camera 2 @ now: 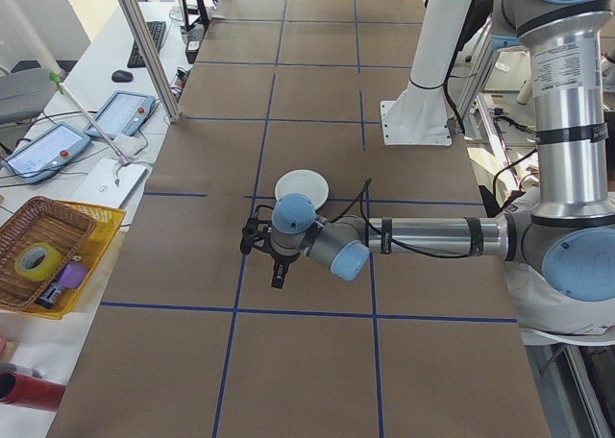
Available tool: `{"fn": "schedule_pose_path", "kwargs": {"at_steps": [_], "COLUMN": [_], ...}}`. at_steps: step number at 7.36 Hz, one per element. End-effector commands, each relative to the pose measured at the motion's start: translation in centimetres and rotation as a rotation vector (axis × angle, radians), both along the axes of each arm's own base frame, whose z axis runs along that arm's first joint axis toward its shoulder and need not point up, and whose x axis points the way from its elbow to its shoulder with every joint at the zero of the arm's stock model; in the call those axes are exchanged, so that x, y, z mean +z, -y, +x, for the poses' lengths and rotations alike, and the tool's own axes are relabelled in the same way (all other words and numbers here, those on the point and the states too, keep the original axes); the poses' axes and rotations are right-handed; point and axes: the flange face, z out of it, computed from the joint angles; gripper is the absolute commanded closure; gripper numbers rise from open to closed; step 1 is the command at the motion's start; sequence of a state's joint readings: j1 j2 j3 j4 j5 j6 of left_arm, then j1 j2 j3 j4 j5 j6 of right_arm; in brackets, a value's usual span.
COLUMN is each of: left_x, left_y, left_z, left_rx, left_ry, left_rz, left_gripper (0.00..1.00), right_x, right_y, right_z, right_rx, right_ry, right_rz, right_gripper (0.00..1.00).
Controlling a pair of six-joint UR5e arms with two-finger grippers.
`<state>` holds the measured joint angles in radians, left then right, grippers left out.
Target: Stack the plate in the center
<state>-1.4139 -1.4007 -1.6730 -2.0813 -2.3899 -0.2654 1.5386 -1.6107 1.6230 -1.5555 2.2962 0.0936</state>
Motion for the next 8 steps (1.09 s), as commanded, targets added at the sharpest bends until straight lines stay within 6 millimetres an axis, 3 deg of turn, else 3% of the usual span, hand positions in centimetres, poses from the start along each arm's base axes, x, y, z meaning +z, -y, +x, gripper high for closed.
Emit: {"fn": "schedule_pose_path", "kwargs": {"at_steps": [1, 2, 8], "left_x": [2.2, 2.8, 3.1], "left_y": [-0.9, -1.2, -0.9], "left_z": [-6.5, -8.2, -8.3], "left_rx": [0.038, 0.033, 0.042], "left_ry": [0.064, 0.070, 0.066], "left_rz": [-0.006, -0.033, -0.117], "left_gripper": [0.00, 0.00, 0.00], "right_x": [0.0, 0.0, 0.0], "right_y": [0.0, 0.0, 0.0], "right_z": [0.0, 0.0, 0.0], "right_rx": [0.000, 0.000, 0.000], "right_ry": [-0.001, 0.000, -0.001], "right_rz": [0.000, 0.000, 0.000], "right_gripper": [0.00, 0.00, 0.00]}}
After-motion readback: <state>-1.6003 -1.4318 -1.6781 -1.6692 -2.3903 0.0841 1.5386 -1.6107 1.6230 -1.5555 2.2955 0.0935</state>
